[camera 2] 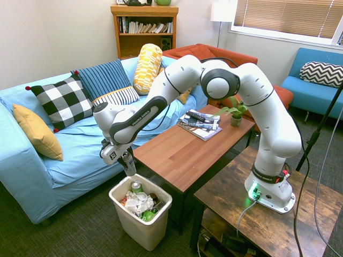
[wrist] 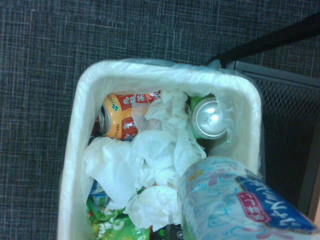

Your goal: Throw the can in the trash bin

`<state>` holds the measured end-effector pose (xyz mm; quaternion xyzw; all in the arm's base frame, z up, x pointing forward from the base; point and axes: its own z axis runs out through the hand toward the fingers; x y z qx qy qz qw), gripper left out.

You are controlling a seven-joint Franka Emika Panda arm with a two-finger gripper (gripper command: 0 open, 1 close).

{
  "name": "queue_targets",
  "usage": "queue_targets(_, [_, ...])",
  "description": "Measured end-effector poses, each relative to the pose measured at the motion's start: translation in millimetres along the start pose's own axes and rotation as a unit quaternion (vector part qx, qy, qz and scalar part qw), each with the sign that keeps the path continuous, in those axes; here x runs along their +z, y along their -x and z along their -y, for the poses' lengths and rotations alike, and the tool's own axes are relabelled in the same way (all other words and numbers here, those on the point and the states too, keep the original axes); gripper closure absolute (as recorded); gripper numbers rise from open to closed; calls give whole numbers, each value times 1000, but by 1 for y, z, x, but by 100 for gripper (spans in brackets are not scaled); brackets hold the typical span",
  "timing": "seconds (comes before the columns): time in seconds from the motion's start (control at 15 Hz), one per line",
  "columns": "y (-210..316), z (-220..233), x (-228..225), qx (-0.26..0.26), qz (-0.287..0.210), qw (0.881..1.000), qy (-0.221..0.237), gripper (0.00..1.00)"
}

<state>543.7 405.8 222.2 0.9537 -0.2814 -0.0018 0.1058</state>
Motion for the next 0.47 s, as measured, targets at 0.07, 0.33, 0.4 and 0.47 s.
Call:
queue_targets(0.07, [0,0,0,0,0,1000,0,0])
queue_targets(0.33, [-3,-1,-2,3,-5,1000,5,0])
queue_targets(0.4, [-5,-2,-5,6,-8,1000,8,0])
queue_targets(0.47, [-7,-3,-10,9,-11,1000,9,0])
